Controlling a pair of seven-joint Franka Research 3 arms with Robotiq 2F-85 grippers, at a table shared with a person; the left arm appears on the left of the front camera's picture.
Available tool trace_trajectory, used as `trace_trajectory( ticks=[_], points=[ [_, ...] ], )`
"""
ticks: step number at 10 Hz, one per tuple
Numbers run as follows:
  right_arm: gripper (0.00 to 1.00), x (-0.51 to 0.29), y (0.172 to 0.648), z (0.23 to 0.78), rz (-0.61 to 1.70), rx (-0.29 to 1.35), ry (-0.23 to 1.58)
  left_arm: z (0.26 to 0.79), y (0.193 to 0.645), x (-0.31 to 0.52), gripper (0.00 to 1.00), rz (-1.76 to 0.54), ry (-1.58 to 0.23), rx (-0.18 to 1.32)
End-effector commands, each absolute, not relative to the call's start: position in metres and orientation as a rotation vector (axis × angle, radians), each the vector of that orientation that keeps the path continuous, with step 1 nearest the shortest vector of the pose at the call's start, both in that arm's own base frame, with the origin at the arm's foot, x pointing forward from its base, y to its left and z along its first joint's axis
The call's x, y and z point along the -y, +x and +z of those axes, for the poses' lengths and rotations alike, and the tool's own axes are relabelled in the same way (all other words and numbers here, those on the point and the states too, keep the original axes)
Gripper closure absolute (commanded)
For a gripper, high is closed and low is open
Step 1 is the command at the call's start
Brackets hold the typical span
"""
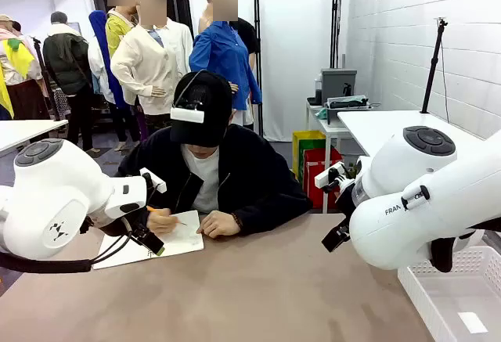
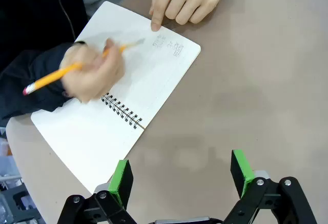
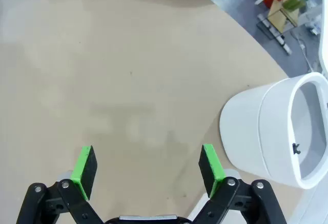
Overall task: Sort the paper based on its condition.
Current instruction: If a person hands you a paper, place it in the Organizing basket , and if it's crumpled, put it in the Trash can.
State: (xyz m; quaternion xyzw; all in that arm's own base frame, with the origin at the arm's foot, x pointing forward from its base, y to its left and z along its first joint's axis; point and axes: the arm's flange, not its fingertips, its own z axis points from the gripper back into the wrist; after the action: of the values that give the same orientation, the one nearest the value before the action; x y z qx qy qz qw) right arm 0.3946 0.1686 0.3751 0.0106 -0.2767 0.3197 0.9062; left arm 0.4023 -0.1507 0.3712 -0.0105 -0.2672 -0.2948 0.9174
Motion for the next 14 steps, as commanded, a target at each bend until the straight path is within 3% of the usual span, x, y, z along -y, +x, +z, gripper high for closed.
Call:
trace_trajectory(
  ticks=[1,14],
  points=[
    [0.00,-0.1686,0.3946,0.3751,0.660,0.572,0.022,0.3712,0.4023,0.1507,0.00,-0.606,-0.022,0.550],
    [0.00,-0.1686,0.3946,0.3751,0.660,0.572,0.022,0.3712,0.4023,0.1507,0.00,-0.606,-0.022,0.550]
  ],
)
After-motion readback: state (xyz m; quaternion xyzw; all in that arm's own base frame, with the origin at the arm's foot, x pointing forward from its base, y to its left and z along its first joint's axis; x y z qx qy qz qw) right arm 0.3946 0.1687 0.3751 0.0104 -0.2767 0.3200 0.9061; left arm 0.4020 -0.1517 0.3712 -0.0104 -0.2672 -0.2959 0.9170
